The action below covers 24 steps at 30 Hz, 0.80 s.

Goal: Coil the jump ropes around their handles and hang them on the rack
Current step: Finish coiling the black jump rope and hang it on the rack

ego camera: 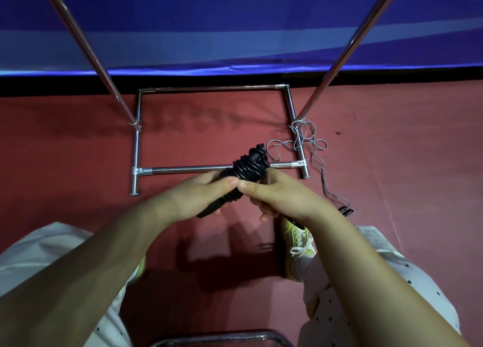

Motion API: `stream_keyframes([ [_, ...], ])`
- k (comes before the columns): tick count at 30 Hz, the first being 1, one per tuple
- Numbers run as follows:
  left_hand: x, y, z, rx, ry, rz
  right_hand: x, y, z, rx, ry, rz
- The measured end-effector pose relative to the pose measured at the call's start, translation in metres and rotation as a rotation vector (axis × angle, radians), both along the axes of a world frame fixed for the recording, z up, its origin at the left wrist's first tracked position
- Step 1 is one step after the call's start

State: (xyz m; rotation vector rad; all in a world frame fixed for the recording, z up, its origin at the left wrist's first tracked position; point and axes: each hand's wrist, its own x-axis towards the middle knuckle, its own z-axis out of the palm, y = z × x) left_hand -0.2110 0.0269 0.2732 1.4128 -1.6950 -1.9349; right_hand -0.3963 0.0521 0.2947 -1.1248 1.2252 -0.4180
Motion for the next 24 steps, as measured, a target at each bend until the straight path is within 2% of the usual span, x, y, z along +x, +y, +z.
stream_keyframes([
  [5,0.000,0.001,-0.009,-0.079,0.161,0.054,-0.001,0.001,0.003,0.077,-0.118,-0.077],
  [10,0.001,0.002,-0.010,0.165,0.294,0.171,-0.007,-0.004,0.008,0.271,-0.256,-0.124],
  [14,0.004,-0.007,-0.005,0.308,0.328,0.343,-0.019,-0.004,0.014,0.255,-0.292,-0.164],
  [16,0.006,-0.012,-0.002,0.371,0.340,0.401,-0.024,-0.004,0.009,0.121,-0.200,-0.171],
  [19,0.010,-0.017,0.001,0.464,0.394,0.460,-0.028,-0.004,-0.002,-0.167,0.088,-0.141],
  [24,0.015,-0.023,0.004,0.571,0.527,0.509,-0.031,-0.001,-0.003,-0.357,0.347,-0.118],
])
